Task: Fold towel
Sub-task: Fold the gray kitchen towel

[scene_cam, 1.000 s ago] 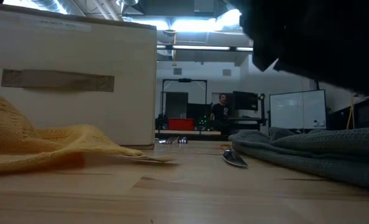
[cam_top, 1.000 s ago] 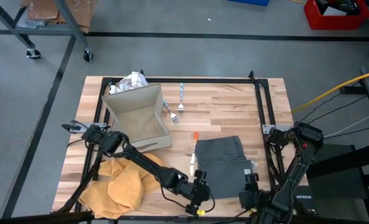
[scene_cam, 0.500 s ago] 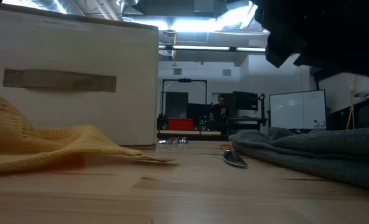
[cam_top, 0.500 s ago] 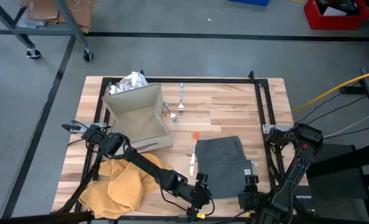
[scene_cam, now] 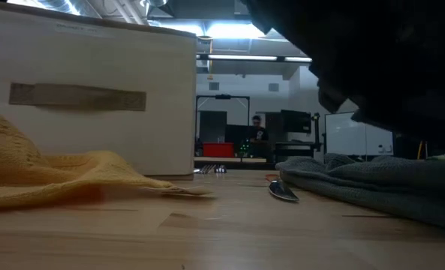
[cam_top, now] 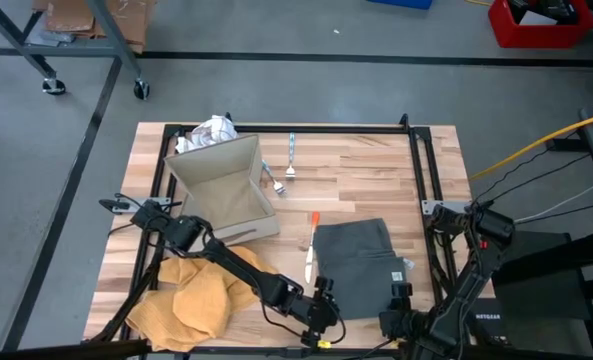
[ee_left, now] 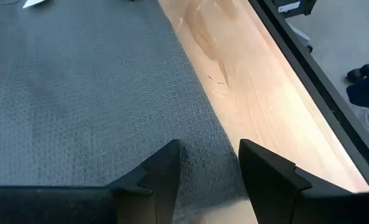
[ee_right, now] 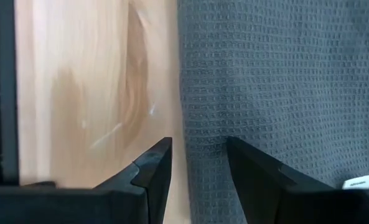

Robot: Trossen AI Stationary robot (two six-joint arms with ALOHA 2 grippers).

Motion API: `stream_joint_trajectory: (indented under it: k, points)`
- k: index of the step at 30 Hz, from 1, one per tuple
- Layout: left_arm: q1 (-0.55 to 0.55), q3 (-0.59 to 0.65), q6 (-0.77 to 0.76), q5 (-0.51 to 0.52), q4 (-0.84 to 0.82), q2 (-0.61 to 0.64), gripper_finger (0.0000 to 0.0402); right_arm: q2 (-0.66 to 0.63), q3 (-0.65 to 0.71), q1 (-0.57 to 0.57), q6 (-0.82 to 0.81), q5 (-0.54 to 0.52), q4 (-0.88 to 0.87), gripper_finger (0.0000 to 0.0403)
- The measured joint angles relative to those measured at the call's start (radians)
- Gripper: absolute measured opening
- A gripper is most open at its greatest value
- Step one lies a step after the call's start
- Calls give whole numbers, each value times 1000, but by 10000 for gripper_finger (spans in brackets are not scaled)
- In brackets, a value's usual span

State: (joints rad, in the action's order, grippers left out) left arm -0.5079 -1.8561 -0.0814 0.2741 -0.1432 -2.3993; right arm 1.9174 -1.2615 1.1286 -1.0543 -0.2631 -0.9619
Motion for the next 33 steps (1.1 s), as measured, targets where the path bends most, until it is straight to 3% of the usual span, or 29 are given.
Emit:
stream_joint_trajectory:
  k: [10,17,21,24,27,33]
  points:
    - [8,0,-41,15,3,-14,151,54,-1,-41,1,-49,10,159]
    - [6,0,-73,19,-51,-14,104,73,-4,-48,4,-49,23,156]
    - [4,0,-147,20,-53,-14,57,69,-3,-48,-22,-37,37,122]
    - [-4,0,-197,20,-50,-14,16,69,-7,-49,-23,-13,60,73]
    - [-20,0,-255,20,-50,-14,8,70,-30,-49,-21,20,104,18]
    - [-71,-14,-336,-28,-50,-14,4,70,-149,-38,-15,32,113,31]
